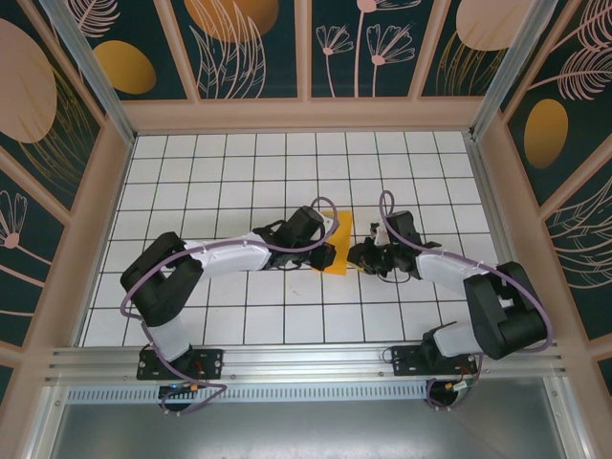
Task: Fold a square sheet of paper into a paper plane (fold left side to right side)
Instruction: Fold the triangle a second time at the center of the table.
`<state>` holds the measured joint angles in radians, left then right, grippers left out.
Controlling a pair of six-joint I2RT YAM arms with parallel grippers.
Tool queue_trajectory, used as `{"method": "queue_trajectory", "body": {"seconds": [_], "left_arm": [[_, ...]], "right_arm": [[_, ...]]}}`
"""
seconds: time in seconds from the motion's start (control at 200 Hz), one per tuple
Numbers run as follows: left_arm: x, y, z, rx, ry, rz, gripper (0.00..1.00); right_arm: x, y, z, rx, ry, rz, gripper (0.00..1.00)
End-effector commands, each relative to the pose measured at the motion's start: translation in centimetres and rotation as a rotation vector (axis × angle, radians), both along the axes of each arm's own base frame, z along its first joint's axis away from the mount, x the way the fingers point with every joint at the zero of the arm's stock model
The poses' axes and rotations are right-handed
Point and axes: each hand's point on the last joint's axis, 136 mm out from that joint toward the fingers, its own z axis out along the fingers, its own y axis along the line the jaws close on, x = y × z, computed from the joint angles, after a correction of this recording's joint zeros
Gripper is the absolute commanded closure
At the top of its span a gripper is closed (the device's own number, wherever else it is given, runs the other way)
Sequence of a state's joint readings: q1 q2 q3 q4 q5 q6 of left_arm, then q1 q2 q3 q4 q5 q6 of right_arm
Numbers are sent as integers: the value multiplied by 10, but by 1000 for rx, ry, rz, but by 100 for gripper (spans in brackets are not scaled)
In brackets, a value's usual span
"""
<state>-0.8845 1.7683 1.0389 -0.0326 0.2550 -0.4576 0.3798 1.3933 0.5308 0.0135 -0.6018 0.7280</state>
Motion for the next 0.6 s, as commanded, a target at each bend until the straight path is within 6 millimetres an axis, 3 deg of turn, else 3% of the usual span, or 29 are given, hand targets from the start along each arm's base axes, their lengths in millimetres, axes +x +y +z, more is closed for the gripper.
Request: {"method": "queue_trajectory", "body": {"seconds": [0.0,0.24,0.596], "left_arm": [[2,-7,2,-24,11,-8,95],[8,-3,-1,-15,30,11,94],[17,20,-20,148,-9,18,92]], "right_arm": [[11,2,-1,-6,-25,-22,80],[4,6,-20,-34,41,1,81],[-4,2,-42,-126,110,3,82]]}}
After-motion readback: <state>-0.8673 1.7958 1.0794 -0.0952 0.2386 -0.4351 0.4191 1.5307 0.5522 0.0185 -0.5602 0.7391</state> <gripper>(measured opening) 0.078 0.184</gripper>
